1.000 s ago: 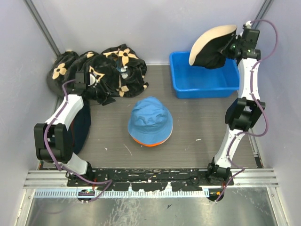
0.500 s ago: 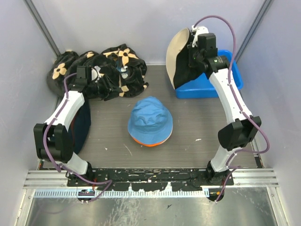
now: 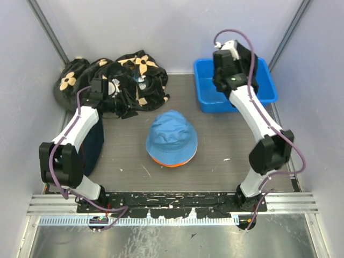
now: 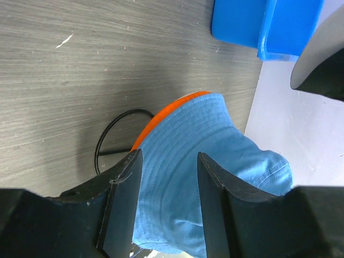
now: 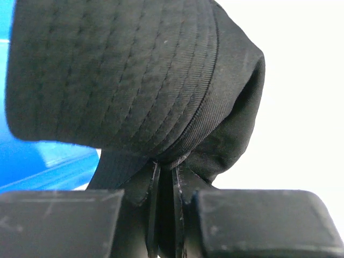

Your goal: Stack the hats

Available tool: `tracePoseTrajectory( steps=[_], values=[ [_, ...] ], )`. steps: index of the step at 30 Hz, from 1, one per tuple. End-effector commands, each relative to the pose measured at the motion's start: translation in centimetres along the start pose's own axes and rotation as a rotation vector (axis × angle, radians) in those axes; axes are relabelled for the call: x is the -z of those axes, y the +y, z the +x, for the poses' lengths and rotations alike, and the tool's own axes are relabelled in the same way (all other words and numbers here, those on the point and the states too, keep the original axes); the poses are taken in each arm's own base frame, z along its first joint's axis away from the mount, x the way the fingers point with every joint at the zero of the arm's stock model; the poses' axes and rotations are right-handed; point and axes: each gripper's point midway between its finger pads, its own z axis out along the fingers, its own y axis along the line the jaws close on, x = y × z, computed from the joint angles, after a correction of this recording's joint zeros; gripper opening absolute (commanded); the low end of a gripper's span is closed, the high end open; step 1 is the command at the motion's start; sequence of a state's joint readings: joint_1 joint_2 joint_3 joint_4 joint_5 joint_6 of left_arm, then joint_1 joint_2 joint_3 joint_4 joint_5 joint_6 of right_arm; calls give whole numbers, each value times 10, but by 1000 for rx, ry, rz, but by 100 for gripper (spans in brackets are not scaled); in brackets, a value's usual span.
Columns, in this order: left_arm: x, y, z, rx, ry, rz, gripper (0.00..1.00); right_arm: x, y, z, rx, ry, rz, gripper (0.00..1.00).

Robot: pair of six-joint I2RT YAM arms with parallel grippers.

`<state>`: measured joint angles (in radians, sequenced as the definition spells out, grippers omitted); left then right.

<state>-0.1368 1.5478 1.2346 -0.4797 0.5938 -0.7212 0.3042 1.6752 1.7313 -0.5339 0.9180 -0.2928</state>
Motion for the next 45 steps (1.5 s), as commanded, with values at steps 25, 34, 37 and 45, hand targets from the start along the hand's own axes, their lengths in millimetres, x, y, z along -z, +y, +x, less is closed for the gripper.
tracePoseTrajectory(
  steps=[25, 34, 37, 45],
  values=[
    [2, 16, 19, -12, 29, -30, 52, -61, 67, -41, -448, 64, -556, 80],
    [4, 22, 25, 0, 35, -46, 52, -52, 88, 12, -513, 323, -690, 71],
    [4, 22, 27, 6, 34, -44, 52, -41, 94, 27, -499, 366, -727, 70],
    [6, 26, 32, 7, 41, -48, 52, -56, 96, 47, -427, 349, -685, 71]
  ],
)
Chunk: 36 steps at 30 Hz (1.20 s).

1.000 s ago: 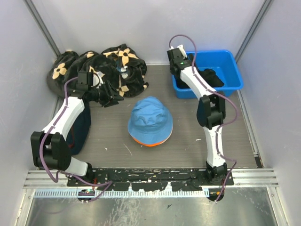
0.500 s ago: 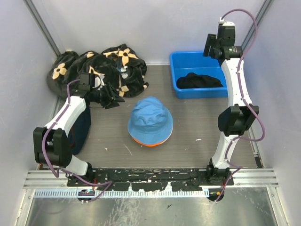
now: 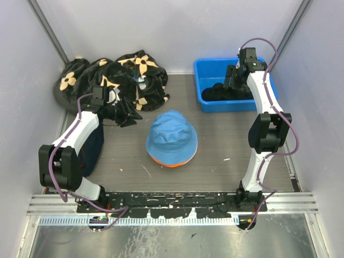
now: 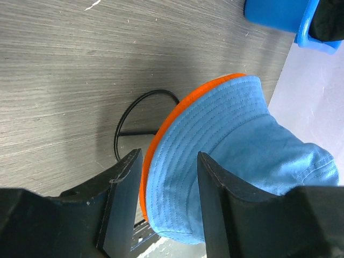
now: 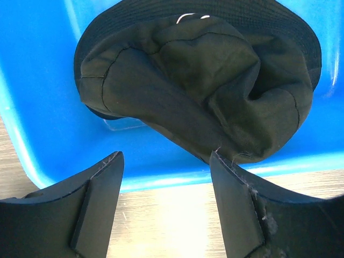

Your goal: Stack the hats

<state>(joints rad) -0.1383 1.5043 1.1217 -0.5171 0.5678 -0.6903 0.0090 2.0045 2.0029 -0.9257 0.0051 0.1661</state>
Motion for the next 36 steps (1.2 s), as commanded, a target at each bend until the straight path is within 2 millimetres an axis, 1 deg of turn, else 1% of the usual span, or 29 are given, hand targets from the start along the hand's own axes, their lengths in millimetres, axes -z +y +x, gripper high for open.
tracePoseTrajectory(
  steps=[1, 6, 13, 15, 19, 23, 30, 31, 33, 35, 36],
  values=[
    [7, -7, 2, -22, -14, 30, 52, 26, 2, -28, 26, -124, -21, 71],
    [8, -6, 3, -21, -15, 23, 52, 16, -2, -30, 38, -125, -3, 71],
    [9, -8, 2, -23, -17, 22, 52, 20, -3, -41, 52, -155, 7, 71],
    [8, -8, 1, -24, -15, 23, 52, 16, -5, -38, 56, -146, 19, 71],
    [9, -8, 1, -26, -13, 22, 52, 1, -7, -32, 66, -117, 27, 71],
    [10, -7, 2, -29, -12, 15, 52, -10, -10, -30, 71, -112, 43, 70],
    [9, -5, 3, -25, -11, 9, 52, -20, -13, -34, 80, -111, 59, 62],
    [10, -5, 3, -25, -10, 9, 52, -21, -13, -35, 82, -109, 62, 58],
    [10, -6, 2, -29, -13, 9, 52, -24, -14, -36, 80, -112, 67, 47],
    [11, -6, 2, -30, -14, 6, 52, -23, -15, -39, 79, -123, 74, 30],
    [11, -6, 2, -29, -14, 6, 52, -21, -15, -41, 79, -128, 77, 24]
  ],
)
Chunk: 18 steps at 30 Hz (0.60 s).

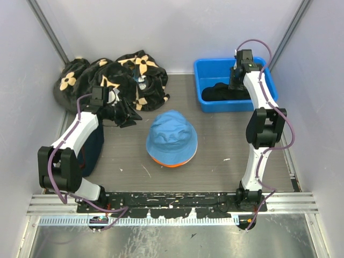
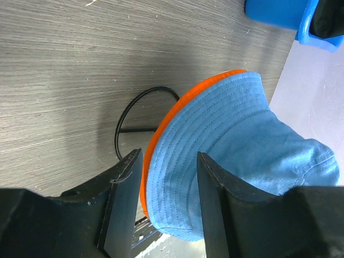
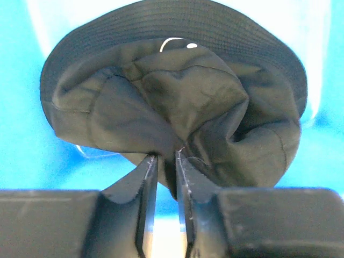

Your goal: Stack the hats

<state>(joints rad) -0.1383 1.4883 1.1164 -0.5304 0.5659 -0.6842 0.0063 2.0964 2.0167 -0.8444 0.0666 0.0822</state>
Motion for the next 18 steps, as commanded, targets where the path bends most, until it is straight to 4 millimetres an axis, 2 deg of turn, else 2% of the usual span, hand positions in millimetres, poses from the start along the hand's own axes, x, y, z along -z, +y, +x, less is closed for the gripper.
tracePoseTrajectory(
  steps=[1, 3, 7, 12, 15, 18],
  values=[
    [7, -6, -1, -24, -15, 9, 52, 21, -5, -38, -6, -122, 25, 20],
    [7, -6, -1, -24, -15, 8, 52, 32, -7, -46, -10, -149, 29, 10],
    [7, -7, -2, -26, -19, 16, 52, 69, -5, -72, -22, -258, 16, 1],
    [10, -13, -6, -43, -30, 23, 52, 130, 6, -102, -43, -385, -50, 1],
    [14, -19, -9, -53, -41, 33, 52, 163, 17, -110, -59, -441, -116, 1],
    [19, -24, -10, -63, -53, 46, 52, 198, 37, -117, -81, -492, -234, 1]
  ],
)
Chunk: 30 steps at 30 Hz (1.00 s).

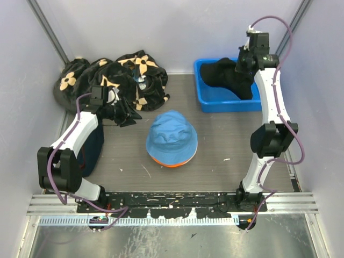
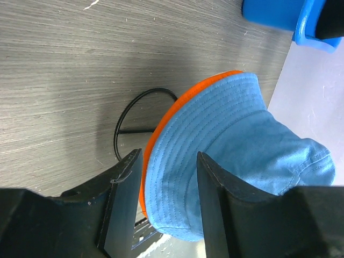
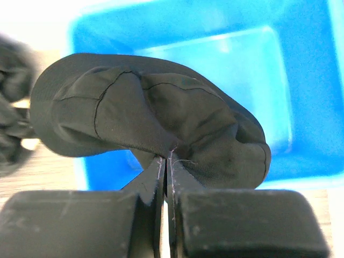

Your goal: Stack the hats

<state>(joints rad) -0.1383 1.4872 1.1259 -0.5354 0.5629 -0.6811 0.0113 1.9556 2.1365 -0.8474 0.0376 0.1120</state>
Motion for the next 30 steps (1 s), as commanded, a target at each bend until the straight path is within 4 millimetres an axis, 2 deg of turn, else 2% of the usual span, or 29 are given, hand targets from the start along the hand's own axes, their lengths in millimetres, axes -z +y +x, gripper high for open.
tracePoseTrajectory(
  steps=[1, 6, 10, 13, 20, 22, 26, 30],
  values=[
    [18, -23, -9, -58, -50, 46, 52, 101, 42, -76, -62, -258, -205, 1],
    [25, -30, -10, -75, -71, 70, 52, 152, 75, -94, -83, -289, -370, 1],
    [29, -40, -13, -83, -81, 100, 53, 184, 102, -98, -141, -282, -542, 1],
    [31, -48, -17, -89, -89, 127, 53, 198, 124, -91, -194, -227, -670, 1],
    [29, -67, -26, -95, -82, 188, 54, 237, 158, -74, -240, -144, -842, 1],
    [29, -83, -28, -96, -69, 237, 54, 248, 173, -68, -239, -119, -889, 1],
    [37, -129, -27, -98, -49, 387, 56, 269, 208, -53, -225, -77, -974, 1],
    [46, -151, -34, -29, -101, 487, 59, 284, 232, -45, -240, -71, -1030, 1]
  ],
)
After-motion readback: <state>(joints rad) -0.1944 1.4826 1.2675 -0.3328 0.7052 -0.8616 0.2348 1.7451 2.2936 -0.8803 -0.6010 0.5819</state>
